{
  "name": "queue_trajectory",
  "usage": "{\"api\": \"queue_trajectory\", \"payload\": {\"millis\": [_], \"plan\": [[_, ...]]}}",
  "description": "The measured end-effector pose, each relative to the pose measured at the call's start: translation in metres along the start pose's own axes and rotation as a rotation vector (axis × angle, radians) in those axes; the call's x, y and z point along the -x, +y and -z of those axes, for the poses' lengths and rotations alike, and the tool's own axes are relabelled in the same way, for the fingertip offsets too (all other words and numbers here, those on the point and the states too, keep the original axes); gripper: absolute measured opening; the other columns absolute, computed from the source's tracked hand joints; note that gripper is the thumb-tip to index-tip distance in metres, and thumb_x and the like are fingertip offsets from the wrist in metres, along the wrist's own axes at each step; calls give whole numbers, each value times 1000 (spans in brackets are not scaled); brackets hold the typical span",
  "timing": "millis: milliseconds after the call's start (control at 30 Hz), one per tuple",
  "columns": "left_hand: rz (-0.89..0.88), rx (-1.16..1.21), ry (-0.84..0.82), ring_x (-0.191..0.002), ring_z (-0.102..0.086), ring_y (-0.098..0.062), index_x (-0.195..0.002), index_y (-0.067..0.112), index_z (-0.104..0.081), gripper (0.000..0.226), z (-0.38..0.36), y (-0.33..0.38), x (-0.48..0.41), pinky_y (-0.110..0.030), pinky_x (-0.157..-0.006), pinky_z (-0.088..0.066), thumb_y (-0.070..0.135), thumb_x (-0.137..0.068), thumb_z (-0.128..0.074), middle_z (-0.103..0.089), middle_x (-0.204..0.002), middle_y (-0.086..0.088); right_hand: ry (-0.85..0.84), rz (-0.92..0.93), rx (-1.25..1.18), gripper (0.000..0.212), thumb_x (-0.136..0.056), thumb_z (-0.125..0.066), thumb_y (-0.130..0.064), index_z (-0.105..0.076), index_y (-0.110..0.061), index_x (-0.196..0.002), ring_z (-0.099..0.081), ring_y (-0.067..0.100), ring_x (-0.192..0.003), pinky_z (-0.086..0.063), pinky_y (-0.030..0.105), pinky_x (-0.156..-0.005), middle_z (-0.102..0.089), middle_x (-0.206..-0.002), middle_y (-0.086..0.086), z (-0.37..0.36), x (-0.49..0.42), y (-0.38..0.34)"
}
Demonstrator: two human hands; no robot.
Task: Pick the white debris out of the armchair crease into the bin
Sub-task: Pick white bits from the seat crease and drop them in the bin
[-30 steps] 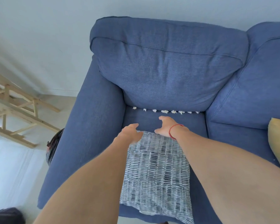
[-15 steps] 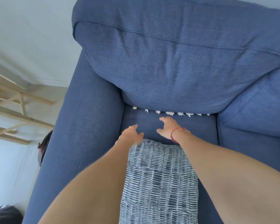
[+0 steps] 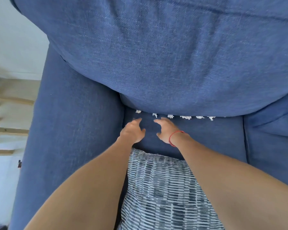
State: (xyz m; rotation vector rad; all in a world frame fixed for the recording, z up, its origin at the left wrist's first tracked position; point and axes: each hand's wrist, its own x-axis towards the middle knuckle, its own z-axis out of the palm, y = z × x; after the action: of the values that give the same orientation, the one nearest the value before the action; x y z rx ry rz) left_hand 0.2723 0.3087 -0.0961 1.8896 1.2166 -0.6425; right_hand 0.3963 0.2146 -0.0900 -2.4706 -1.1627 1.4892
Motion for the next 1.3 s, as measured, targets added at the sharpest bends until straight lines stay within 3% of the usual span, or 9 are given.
{"api": "queue_trajectory", "payload": {"millis": [100,200,367,567,833,933,1000,1067,1300], "plan": [[-41,-19,1,-146,-28,-22,-153,29,-23,64,-4,-1,-22,-40,-113,-36,27,-96,-52,-8,-164,0,26,27,-3,61,-94,-56,-10,-34,-24,-149,-28,24,-146,-32,40,-116,-13,-162,0,-6,-18,1],[-53,-52,-17,-145,-27,-27,-152,37,-19,68,-3,0,-39,-44,-111,-39,27,-94,-53,-4,-164,5,-2,3,27,73,-92,-57,-8,-23,-30,-152,-20,26,-146,-38,44,-112,-6,-163,-5,-9,-31,2],[-50,-141,-68,-148,-15,-32,-151,38,-20,66,3,-2,-59,-47,-117,-29,29,-95,-53,-9,-163,4,-91,-72,105,108,-80,-64,6,1,-40,-152,-17,31,-143,-44,44,-105,-1,-162,-4,-9,-49,-7],[-78,-216,-20,-141,-28,-31,-151,32,-25,65,2,-3,-66,-42,-114,-34,31,-93,-54,-27,-157,4,-102,-135,116,109,-76,-62,8,4,-31,-153,-15,33,-142,-41,48,-109,-3,-161,-6,-13,-61,-15],[-68,-143,111,-125,-51,-30,-144,16,-39,53,3,7,-39,-39,-99,-46,27,-94,-50,-56,-135,-9,-14,-77,49,82,-88,-56,-5,-10,-18,-155,-26,30,-143,-38,40,-110,-11,-162,-1,-11,-43,-16],[-39,21,191,-118,-56,-30,-133,10,-51,42,-3,11,-9,-38,-92,-48,23,-93,-51,-58,-130,-13,63,-46,22,63,-91,-51,-6,-28,-13,-149,-35,29,-140,-40,40,-109,-28,-157,5,-4,-17,-19],[-44,91,263,-101,-61,-31,-117,7,-55,28,-4,12,13,-35,-76,-48,21,-93,-51,-62,-117,-14,152,-14,18,36,-91,-49,-7,-50,-9,-126,-51,32,-122,-47,37,-94,-52,-136,12,3,3,-23],[-36,129,322,-93,-60,-30,-109,5,-54,21,1,12,35,-34,-71,-47,20,-94,-50,-62,-109,-13,236,3,31,7,-92,-48,-10,-53,-8,-95,-57,35,-100,-47,36,-80,-61,-116,17,13,25,-29],[16,377,423,-75,-55,-25,-98,7,-52,14,47,7,108,-41,-71,-54,18,-89,-52,-60,-91,-8,440,118,6,21,-96,-45,-21,-56,-4,-101,-62,36,-91,-47,37,-72,-65,-101,15,34,94,-70]]}}
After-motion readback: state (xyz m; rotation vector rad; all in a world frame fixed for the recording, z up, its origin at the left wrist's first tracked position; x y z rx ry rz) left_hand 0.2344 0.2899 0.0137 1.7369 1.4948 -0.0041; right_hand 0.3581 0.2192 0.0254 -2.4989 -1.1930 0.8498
